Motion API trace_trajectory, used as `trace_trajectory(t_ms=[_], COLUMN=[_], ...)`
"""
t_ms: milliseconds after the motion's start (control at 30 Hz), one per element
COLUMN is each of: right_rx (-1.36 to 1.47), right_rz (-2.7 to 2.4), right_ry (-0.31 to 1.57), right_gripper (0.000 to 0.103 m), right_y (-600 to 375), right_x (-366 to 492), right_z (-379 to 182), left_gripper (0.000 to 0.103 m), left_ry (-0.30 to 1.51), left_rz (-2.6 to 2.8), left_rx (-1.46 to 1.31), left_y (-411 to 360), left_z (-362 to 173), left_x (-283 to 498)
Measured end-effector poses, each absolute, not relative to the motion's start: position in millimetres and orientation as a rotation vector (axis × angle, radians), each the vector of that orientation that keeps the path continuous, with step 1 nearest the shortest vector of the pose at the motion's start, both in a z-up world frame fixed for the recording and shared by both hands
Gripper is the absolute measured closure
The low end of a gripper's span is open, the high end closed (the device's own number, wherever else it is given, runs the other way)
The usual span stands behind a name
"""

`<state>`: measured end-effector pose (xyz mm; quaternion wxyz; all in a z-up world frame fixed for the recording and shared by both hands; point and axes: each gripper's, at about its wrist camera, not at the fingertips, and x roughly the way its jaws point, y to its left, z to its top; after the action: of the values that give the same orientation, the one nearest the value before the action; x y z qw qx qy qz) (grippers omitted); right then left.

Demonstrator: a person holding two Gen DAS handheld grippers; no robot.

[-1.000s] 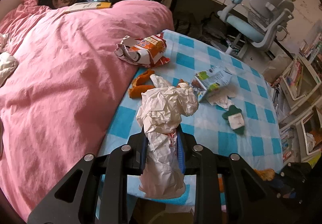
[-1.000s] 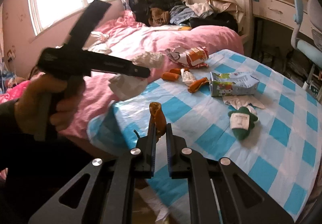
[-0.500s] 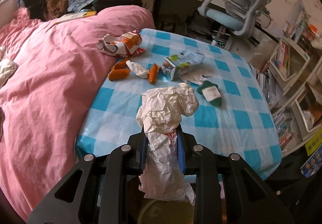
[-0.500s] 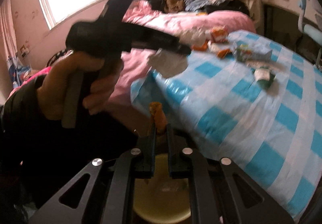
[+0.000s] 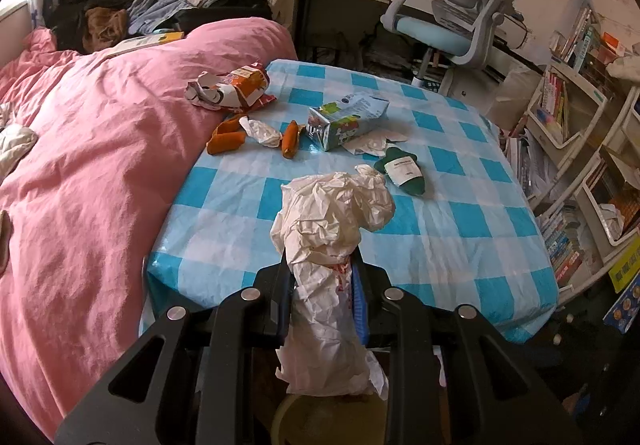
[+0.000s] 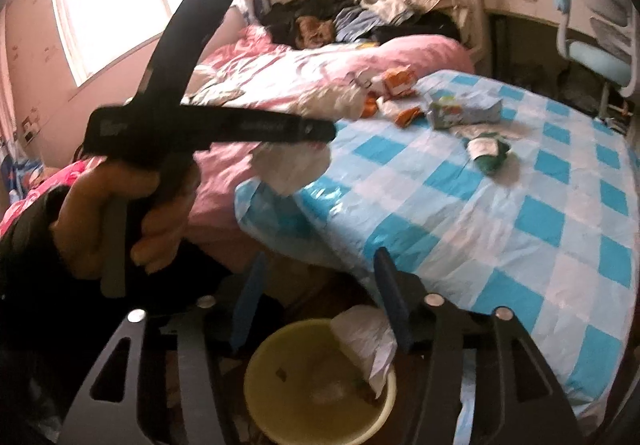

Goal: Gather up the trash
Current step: 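Lift the crumpled paper with the left gripper and carry it over the bucket, then open the left gripper to drop the paper into the yellow bucket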

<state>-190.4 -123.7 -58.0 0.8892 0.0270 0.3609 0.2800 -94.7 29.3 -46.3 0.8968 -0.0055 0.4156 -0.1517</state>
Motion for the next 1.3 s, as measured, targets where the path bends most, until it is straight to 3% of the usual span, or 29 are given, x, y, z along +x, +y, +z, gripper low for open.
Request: trace_trajectory(t_ms=[300, 1033, 1167, 1300], right_rx=[0.077, 0.139, 0.143, 0.153], right_rz=[0.455, 0.355, 0.347, 0.34], right_ry=[0.675, 0.632, 0.63, 0.631], right_gripper=[0.031, 0.027, 0.027, 0.027], right_y=[-139.2, -158.9, -160.4, -162.8], right_x=[-186.2, -183.5, -184.2, -184.0], right_z=[-52.5, -49.6, -49.4, -49.9], left_gripper=[0.08, 0.078, 0.072, 0.057], left_ry=[0.855, 0.951, 0.996, 1.044], left_rz=[-0.332, -0.385, -0.402, -0.417], left_rx=[0.016, 0.09, 0.104, 0.132], left_y=[25.2, 10.9, 9.0, 6.1], left_z=[-44.5, -74.3, -84.6, -95.6], left_x=[-99.7, -147.4, -158.6, -170.1])
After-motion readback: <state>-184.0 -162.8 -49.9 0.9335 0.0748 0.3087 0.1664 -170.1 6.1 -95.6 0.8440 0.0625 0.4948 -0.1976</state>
